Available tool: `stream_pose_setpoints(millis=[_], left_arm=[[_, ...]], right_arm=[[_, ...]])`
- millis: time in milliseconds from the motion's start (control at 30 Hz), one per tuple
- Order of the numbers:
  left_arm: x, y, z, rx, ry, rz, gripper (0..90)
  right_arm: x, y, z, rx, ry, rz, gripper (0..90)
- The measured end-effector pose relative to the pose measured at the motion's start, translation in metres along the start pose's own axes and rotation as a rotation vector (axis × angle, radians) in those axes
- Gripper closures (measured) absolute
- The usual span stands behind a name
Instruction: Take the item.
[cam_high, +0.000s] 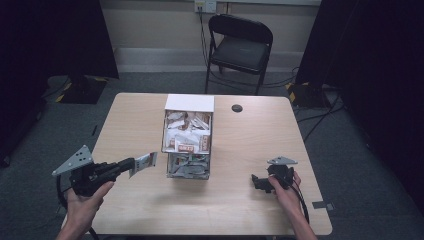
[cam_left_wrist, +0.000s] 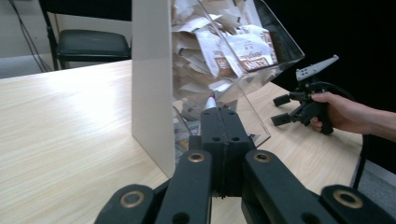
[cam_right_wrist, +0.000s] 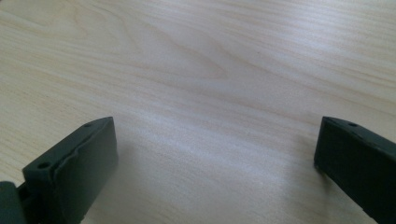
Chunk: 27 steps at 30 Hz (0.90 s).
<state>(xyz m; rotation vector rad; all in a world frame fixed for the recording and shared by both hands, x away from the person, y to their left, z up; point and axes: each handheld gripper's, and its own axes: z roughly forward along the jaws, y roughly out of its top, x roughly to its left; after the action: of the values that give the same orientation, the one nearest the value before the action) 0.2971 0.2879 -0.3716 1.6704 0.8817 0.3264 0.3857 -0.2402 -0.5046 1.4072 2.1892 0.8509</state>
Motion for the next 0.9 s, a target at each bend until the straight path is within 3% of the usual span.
stream_pose_setpoints(millis=[467,900], left_arm=[[0.023,0.001,0.010,0.024,0.058,-0.027,90.0],[0.037,0.001,0.031,0.072,0.085,-0.020,90.0]], right_arm=[[0.000,0.000,0.000,0.000,0.000,0.000,0.0],[0.000,0.000,0.000,0.001,0.000,0.002,0.0]])
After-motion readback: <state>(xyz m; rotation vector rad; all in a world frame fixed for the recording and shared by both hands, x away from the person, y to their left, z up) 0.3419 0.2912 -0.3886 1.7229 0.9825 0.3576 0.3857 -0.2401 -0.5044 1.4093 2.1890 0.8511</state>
